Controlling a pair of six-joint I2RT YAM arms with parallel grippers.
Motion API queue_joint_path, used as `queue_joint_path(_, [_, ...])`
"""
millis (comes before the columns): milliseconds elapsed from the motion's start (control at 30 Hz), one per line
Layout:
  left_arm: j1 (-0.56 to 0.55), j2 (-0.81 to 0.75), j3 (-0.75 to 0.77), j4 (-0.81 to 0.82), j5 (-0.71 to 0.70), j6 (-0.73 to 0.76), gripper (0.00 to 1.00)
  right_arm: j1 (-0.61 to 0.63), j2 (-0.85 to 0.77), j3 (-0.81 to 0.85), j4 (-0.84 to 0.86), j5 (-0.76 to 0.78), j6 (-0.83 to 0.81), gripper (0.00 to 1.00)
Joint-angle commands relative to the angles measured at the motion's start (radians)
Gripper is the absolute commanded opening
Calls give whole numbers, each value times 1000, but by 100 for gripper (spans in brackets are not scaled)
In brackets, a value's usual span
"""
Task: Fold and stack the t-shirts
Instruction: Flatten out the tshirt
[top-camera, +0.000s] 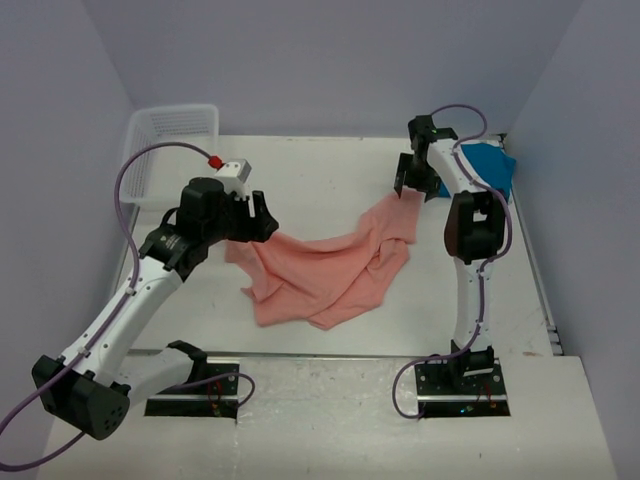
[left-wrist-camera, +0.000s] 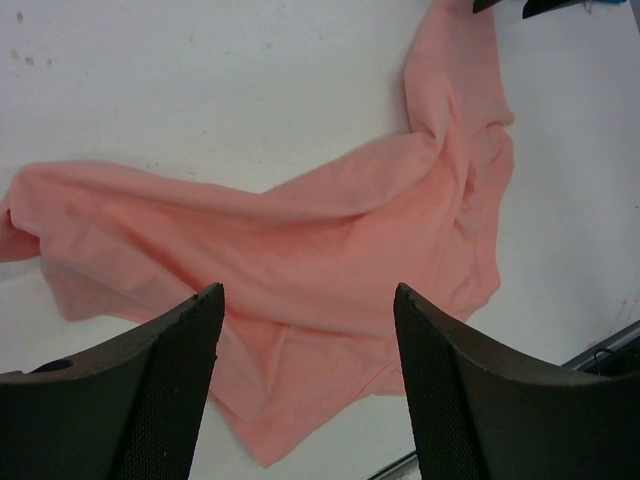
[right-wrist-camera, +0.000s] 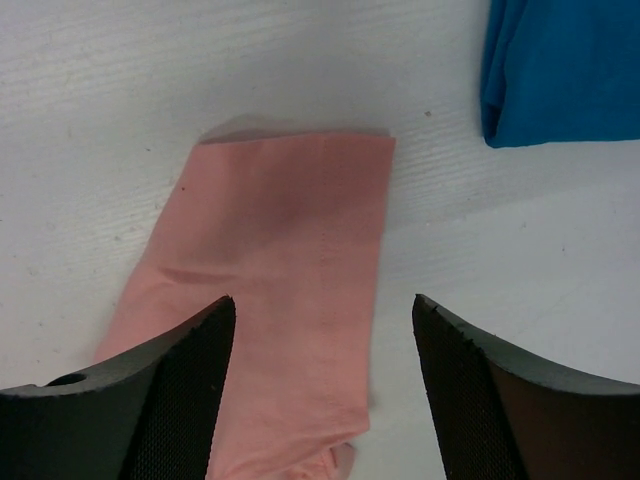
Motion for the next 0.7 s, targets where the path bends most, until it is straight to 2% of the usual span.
queue_joint_path(0, [-5,-11,-20,32,61,26,69,-16,-6,-4,58,24,-44,73])
queue_joint_path(67, [-7,-5,-26,34,61,25,69,-17,3,8,55,33,-37,72])
queue_joint_path(167, [-19,12,-55,69,75,12,69,-13,-65,-88,127,49,5,72])
queue_joint_path(200, [-33,21,-77,83,83,3,66,-2,-138,-181,207,43,16,69])
queue_joint_path(233, [-42,41,-86,106,84,-3,61,4,-179,-229,251,38,19,54])
queue_joint_path(267, [-53,54,-97,119,83,-9,40,18,-214,-271,291,32,22,39])
queue_joint_path(300, [-81,66,-109,132,72,-18,22,24,-274,-333,347,12,27,16])
queue_joint_path(333, [-97,90,-109,143,63,-20,9,30,-298,-351,361,-2,27,0])
queue_joint_path(367, [-112,101,-109,144,51,-23,0,46,-320,-366,369,-12,26,0])
queue_joint_path(533, [-214,130,-95,143,-20,-52,0,104,-435,-449,369,-12,22,0])
queue_joint_path(633, [-270,126,-103,92,-84,-72,0,155,-564,-536,382,-44,38,0])
queue_joint_path(667, [-298,127,-105,65,-157,-101,9,181,-590,-591,388,-66,54,0])
